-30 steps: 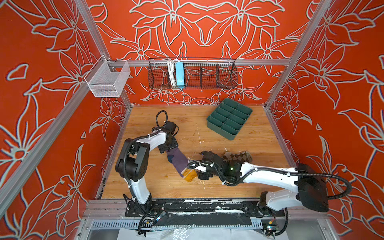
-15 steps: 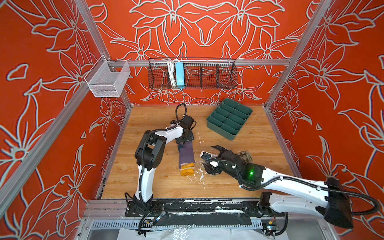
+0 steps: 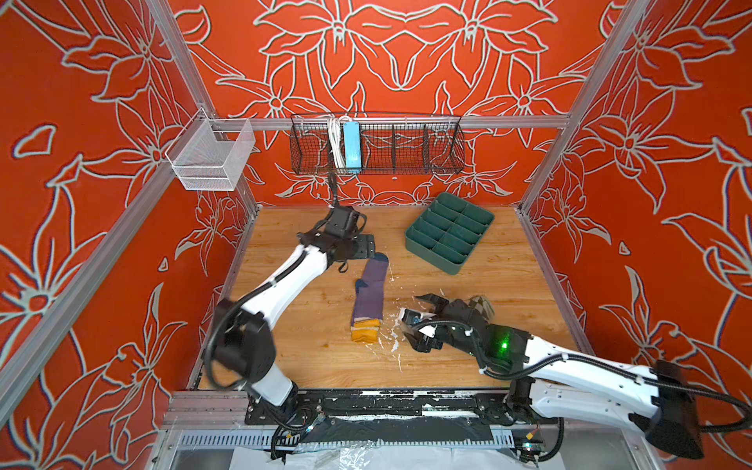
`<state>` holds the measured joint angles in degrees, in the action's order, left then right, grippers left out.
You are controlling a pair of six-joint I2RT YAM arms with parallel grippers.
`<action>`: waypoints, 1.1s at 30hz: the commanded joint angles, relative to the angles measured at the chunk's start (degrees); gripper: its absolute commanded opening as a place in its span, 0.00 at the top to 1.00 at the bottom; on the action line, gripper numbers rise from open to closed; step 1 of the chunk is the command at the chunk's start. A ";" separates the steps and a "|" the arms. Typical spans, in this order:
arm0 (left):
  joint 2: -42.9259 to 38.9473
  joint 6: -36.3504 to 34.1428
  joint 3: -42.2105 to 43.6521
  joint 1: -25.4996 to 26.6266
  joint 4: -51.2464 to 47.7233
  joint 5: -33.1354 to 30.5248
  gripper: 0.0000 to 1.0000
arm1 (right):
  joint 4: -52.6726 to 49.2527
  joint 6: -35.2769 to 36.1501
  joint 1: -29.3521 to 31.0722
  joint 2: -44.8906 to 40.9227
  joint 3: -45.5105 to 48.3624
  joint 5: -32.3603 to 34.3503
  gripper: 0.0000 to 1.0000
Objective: Roll the socks
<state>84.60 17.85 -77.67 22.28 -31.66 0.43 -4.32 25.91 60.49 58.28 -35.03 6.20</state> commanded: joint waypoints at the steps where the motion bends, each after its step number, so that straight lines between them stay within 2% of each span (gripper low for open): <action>1: -12.58 -14.79 11.57 0.19 2.57 -1.45 0.09 | 3.69 2.85 0.24 5.67 0.18 -4.79 0.03; 5: -31.77 -26.37 30.97 0.23 13.45 -2.55 0.09 | 10.46 1.41 -0.15 15.00 -2.43 -4.94 0.02; 8: -44.37 -32.13 39.74 0.25 15.96 -0.34 0.09 | 9.50 -1.91 -1.79 21.89 -7.46 -7.18 0.02; 10: -51.71 -35.69 43.24 0.29 16.02 3.73 0.09 | 6.91 -5.72 -4.06 25.61 -11.32 -10.69 0.04; 12: -58.63 -42.54 46.56 0.30 14.90 10.22 0.10 | 5.60 -9.46 -7.04 28.26 -13.79 -18.05 0.05; 15: -65.62 -52.05 49.92 0.30 12.47 16.54 0.09 | 5.12 -11.92 -9.45 31.52 -16.24 -24.06 0.05; 21: -65.43 -60.67 49.44 0.30 2.53 17.52 0.08 | -3.64 -9.52 -9.71 40.07 -24.10 -31.23 0.08; 25: -65.50 -62.91 49.43 0.28 0.99 17.98 0.08 | -8.43 -8.77 -9.57 44.70 -27.97 -36.00 0.12; 29: -65.79 -67.52 49.63 0.32 -1.11 17.69 0.08 | -10.47 -8.59 -8.57 46.87 -29.04 -37.83 0.13; 33: -66.03 -69.13 49.63 0.35 -3.20 17.67 0.08 | -11.54 -6.98 -6.02 47.79 -28.41 -36.22 0.13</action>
<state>19.20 -47.35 -28.05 22.50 -31.99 16.78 -12.53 16.67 52.49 105.03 -62.35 -27.99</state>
